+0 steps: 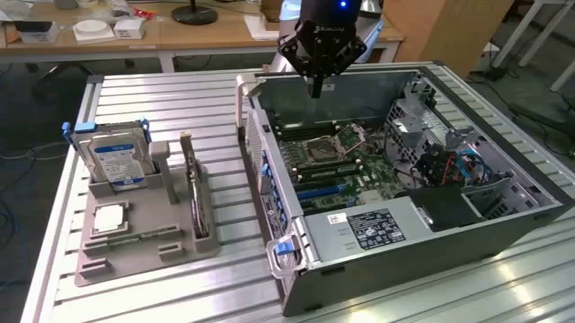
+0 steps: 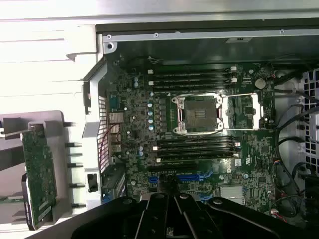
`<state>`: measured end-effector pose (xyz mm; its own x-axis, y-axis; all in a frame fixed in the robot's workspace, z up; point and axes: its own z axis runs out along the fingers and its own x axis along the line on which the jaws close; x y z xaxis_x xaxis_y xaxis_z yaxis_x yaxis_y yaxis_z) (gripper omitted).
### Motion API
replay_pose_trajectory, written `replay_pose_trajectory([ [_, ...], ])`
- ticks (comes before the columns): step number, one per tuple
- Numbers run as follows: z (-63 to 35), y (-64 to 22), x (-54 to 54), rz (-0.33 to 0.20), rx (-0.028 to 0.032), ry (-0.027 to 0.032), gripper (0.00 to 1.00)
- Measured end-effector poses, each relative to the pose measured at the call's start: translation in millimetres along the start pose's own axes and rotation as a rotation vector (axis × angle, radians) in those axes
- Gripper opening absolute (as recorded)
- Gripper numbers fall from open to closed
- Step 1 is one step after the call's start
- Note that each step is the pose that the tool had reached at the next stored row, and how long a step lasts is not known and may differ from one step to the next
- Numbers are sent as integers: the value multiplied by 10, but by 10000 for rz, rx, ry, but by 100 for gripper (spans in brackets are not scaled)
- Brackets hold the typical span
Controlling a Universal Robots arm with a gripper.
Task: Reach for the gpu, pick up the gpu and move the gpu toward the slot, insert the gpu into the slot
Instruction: 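Reach for the gpu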
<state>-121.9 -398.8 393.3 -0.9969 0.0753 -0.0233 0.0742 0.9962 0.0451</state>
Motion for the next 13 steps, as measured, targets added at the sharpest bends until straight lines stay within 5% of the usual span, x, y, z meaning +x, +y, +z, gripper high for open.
replay_pose_trajectory([
  [13, -2, -4, 56, 1, 0, 0, 10],
])
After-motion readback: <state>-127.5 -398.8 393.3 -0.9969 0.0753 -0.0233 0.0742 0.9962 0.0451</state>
